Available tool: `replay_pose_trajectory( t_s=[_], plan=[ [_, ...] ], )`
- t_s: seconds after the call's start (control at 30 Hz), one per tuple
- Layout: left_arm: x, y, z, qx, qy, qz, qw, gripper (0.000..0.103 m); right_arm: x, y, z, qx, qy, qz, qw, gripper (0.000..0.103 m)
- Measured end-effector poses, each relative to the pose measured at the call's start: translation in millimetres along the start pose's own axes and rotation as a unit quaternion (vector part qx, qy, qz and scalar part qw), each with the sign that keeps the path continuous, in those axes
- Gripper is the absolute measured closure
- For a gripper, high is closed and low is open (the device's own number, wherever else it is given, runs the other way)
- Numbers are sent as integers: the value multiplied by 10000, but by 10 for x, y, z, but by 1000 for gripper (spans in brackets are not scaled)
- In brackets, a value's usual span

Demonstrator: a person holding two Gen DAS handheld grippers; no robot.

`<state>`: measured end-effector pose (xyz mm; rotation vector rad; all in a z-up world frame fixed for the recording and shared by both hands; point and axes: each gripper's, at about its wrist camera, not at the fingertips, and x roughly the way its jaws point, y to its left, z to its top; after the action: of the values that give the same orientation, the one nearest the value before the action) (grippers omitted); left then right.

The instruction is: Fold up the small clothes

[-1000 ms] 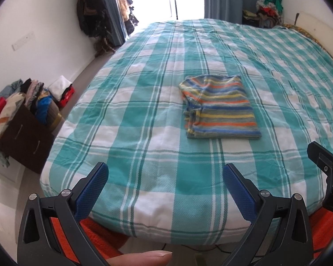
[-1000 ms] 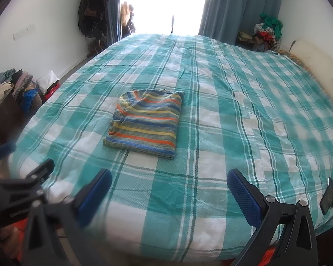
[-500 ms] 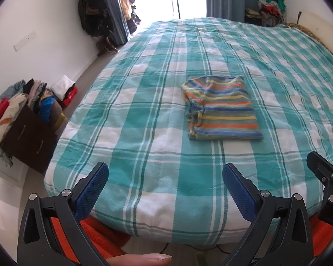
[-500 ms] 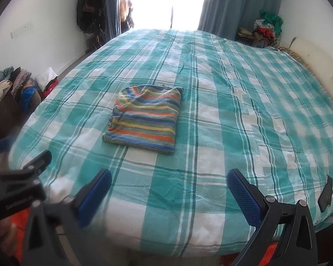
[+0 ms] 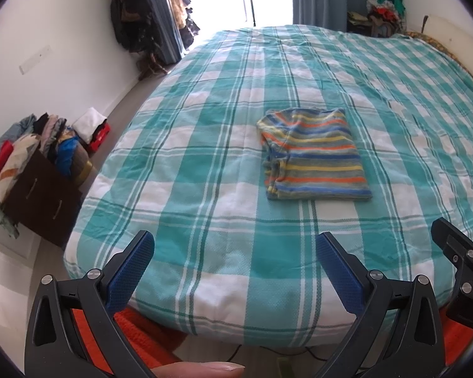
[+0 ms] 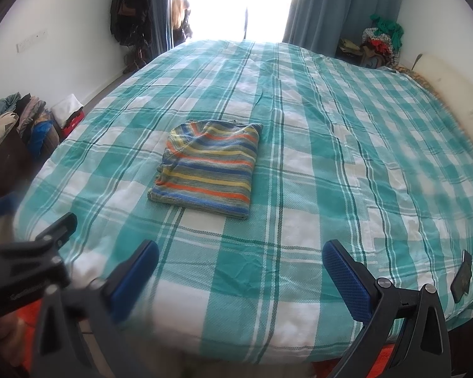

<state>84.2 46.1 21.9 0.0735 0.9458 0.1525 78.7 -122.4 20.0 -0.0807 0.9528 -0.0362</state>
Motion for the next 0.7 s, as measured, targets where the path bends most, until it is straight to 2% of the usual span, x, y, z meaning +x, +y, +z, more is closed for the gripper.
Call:
replay_pose_trajectory(
  t_s=[0.7],
  plan=[
    [-7,-10,35,2,-22,-39,10000,1,17,71,27,-11,20,93,10000,1]
  ],
)
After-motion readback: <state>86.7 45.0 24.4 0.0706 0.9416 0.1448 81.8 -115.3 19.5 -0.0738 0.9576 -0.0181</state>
